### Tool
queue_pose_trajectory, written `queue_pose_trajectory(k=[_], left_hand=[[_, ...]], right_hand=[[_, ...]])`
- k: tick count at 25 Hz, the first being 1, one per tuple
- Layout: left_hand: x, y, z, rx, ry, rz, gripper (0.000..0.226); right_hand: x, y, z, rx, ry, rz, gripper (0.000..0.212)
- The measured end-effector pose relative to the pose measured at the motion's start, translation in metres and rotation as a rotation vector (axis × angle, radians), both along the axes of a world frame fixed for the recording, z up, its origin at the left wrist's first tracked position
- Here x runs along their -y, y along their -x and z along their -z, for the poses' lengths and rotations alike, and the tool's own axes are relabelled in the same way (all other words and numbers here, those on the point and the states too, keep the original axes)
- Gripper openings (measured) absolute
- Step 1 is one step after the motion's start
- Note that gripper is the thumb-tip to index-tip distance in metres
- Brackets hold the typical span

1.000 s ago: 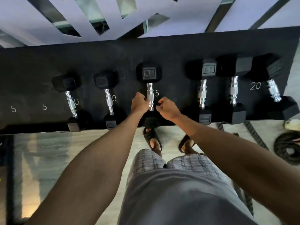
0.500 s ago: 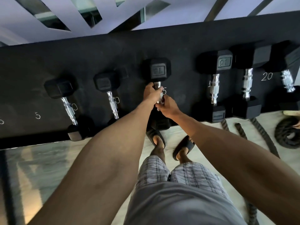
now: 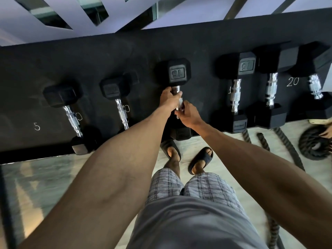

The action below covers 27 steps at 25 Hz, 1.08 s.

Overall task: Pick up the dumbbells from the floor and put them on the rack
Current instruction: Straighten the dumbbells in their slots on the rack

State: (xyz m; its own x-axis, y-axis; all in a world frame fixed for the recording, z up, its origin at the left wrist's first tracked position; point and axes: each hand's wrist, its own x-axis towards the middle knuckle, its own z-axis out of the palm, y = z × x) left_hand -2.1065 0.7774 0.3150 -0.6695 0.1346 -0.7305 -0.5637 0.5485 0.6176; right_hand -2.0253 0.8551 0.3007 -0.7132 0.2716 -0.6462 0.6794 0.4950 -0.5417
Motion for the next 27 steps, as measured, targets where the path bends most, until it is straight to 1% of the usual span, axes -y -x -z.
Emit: queue_pose_trajectory(k=[6,11,12,13,15,16,17,18,19,23,26,27], left_hand=[[0.0,-0.001,0.008,-0.023,0.039,0.078,0.036],[0.012,-0.007,-0.008,-0.008,0.134,0.25,0.044],[0.018,-0.01,-0.012,-0.026,0.166,0.273,0.048],[0.025,-0.014,-0.015,-0.054,0.199,0.275,0.05],[0.044,-0.023,-0.024,-0.109,0.269,0.246,0.043],[0.054,-0.027,-0.026,-0.122,0.284,0.215,0.034],[0.068,-0.033,-0.028,-0.13,0.285,0.175,0.023],[0.083,-0.038,-0.029,-0.132,0.282,0.131,0.015],[0.098,-0.042,-0.032,-0.13,0.286,0.089,0.015],[0.161,-0.044,-0.034,-0.159,0.399,-0.027,0.022],[0.194,-0.026,-0.032,-0.198,0.439,-0.054,0.023],[0.204,-0.018,-0.03,-0.186,0.417,-0.067,0.029]], right_hand=[[-0.002,-0.002,0.004,0.017,0.033,0.0,0.033],[-0.001,-0.007,-0.006,0.061,0.03,-0.019,0.037],[0.001,-0.012,-0.01,0.028,0.004,-0.024,0.037],[0.004,-0.019,-0.014,-0.045,-0.067,-0.038,0.034],[0.012,-0.034,-0.025,-0.229,-0.214,-0.083,0.024],[0.017,-0.039,-0.03,-0.301,-0.217,-0.092,0.02],[0.028,-0.045,-0.036,-0.345,-0.172,-0.106,0.019],[0.04,-0.048,-0.042,-0.358,-0.119,-0.125,0.02],[0.054,-0.05,-0.044,-0.349,-0.074,-0.145,0.02],[0.113,-0.038,-0.04,-0.285,0.036,-0.231,0.021],[0.151,-0.015,-0.029,-0.249,0.059,-0.209,0.028],[0.162,-0.006,-0.026,-0.232,0.052,-0.181,0.032]])
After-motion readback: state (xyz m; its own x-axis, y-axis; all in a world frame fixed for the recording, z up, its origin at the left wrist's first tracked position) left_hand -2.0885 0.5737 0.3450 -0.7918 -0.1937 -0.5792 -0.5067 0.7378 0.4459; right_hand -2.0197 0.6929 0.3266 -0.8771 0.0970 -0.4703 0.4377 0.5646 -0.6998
